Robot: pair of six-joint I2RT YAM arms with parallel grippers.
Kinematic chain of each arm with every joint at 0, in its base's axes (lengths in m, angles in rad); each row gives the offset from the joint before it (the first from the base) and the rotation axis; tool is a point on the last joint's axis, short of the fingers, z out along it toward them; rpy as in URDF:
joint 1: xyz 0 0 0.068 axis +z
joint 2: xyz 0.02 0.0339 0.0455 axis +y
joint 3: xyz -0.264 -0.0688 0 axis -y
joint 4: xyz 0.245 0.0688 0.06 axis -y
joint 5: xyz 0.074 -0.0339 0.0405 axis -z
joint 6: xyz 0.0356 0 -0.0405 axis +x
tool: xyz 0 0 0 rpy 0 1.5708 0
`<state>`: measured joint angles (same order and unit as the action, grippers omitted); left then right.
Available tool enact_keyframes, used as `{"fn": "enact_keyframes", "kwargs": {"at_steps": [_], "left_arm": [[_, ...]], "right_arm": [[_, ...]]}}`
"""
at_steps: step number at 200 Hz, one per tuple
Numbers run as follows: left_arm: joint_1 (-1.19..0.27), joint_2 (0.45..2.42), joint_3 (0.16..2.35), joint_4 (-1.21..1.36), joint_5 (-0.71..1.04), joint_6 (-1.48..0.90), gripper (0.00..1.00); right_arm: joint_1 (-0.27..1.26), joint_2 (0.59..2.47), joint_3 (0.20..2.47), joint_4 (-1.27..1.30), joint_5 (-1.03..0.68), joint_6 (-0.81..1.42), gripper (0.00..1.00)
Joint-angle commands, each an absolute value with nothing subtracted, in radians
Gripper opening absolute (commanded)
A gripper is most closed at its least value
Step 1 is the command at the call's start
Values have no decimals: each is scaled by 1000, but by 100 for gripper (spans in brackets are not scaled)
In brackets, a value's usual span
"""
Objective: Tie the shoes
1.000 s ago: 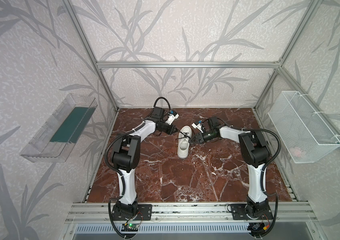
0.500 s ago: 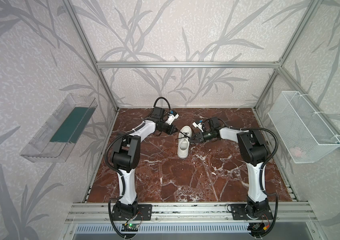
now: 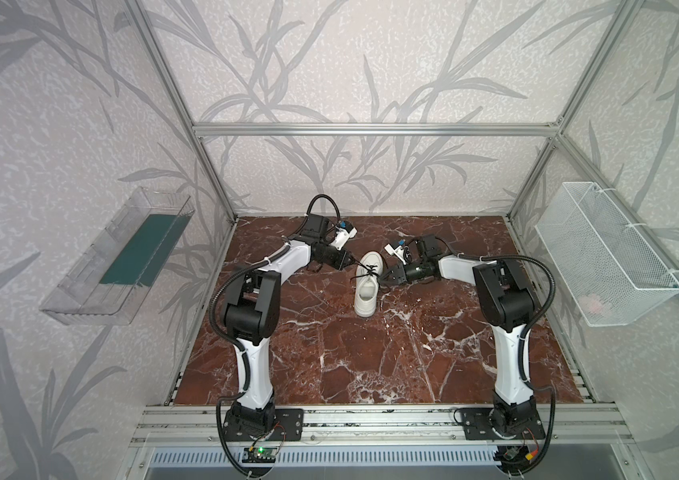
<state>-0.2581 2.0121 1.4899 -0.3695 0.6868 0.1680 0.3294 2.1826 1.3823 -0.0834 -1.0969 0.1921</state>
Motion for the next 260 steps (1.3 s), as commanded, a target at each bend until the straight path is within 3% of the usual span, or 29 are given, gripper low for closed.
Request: {"fn": "enact_keyframes", "kwargs": {"at_steps": [1,29,132,224,260], "left_arm": [[-255,2001,1474,-372,698,167,0],[-255,1991,1476,-383,685,176,0],[-211,1979,1516,-508,571,113,0],[-181,1999,1507,-452,490,-36,0],[-181,2029,1595,-607,414,47,0]], "right_arm": [[338,2174,1365,-107,-1052,175,9],[339,2140,1347,-107,-1014,177,0],[332,2031,1180,13,-923,233,0],[322,2042,1150,0,-892,235,0],[323,2052,1189,-59,-902,196,0]]}}
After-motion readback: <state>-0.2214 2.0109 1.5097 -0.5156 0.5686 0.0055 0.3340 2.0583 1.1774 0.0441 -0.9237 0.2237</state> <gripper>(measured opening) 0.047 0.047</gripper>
